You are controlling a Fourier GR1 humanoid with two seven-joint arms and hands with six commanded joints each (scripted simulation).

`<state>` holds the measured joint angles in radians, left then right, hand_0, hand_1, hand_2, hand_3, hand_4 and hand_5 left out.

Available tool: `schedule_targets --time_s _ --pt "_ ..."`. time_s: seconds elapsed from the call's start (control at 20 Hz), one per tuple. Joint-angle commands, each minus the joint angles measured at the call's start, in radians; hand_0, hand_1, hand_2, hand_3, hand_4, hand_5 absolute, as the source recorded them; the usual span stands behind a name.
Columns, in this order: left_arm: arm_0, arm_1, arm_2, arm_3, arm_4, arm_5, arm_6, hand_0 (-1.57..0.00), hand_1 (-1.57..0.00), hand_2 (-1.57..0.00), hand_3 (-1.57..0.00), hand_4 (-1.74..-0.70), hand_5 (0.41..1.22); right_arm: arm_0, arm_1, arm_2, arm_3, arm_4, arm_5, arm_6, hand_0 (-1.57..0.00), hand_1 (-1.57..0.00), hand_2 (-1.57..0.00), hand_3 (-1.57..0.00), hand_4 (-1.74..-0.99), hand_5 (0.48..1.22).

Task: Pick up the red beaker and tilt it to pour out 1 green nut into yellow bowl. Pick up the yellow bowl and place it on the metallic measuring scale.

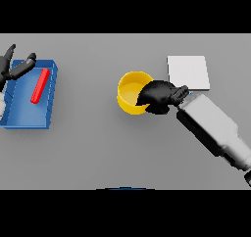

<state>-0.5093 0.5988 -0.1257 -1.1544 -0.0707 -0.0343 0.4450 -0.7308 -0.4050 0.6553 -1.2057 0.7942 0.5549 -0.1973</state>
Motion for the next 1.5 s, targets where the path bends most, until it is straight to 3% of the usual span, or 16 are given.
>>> schedule_targets --time_s 0.0,0.15,0.35,0.45,0.6,0.9,1.3,1.45 --pt "0.003 0.007 0.000 -0.004 -0.002 -0.003 -0.004 0.00 0.00 0.00 0.00 -0.77 0.705 0.000 -0.009 -0.006 -0.007 -0.005 0.002 -0.003 -1.55 -1.55 -1.48 -1.16 -1.734 1.216" --pt "-0.008 -0.001 0.007 0.008 0.012 -0.010 -0.009 0.00 0.00 0.00 0.00 -0.78 0.702 -0.001 -0.050 -0.031 -0.050 -0.008 0.010 0.041 -1.56 -1.56 -1.43 -1.22 -1.737 1.219" --pt "-0.007 0.005 0.019 0.008 0.025 -0.014 -0.009 0.00 0.00 0.00 0.00 -0.80 0.704 0.027 -0.075 -0.044 -0.133 -0.024 0.033 0.078 -1.57 -1.57 -1.51 -1.18 -1.739 1.219" --pt "0.000 0.003 0.017 -0.006 0.031 -0.018 -0.001 0.00 0.00 0.00 0.00 -0.81 0.703 0.010 -0.083 -0.077 -0.122 -0.027 0.032 0.125 -1.53 -1.57 -1.52 -1.18 -1.740 1.220" --pt "0.020 0.012 0.027 -0.044 0.049 -0.017 0.023 0.00 0.00 0.00 0.00 -0.83 0.723 -0.010 -0.125 -0.115 -0.106 -0.033 0.009 0.116 -1.55 -1.57 -1.50 -1.17 -1.741 1.220" --pt "0.016 0.006 0.026 -0.060 0.055 -0.012 0.059 0.00 0.00 0.00 0.00 -0.85 0.746 -0.058 -0.171 -0.167 0.059 -0.007 -0.119 0.071 -1.57 -1.57 -1.55 -1.15 -1.741 1.221" --pt "0.031 0.008 0.023 -0.106 0.058 0.002 0.115 0.00 0.00 0.00 0.00 -0.86 0.779 -0.097 -0.149 -0.205 0.314 -0.003 -0.233 0.046 -1.57 -1.57 -1.50 -1.18 -1.741 1.221" --pt "0.030 -0.003 0.009 -0.087 0.043 0.004 0.109 0.00 0.00 0.00 0.00 -0.86 0.797 -0.104 -0.135 -0.207 0.400 0.004 -0.276 0.026 -1.57 -1.57 -1.43 -1.29 -1.741 1.221"
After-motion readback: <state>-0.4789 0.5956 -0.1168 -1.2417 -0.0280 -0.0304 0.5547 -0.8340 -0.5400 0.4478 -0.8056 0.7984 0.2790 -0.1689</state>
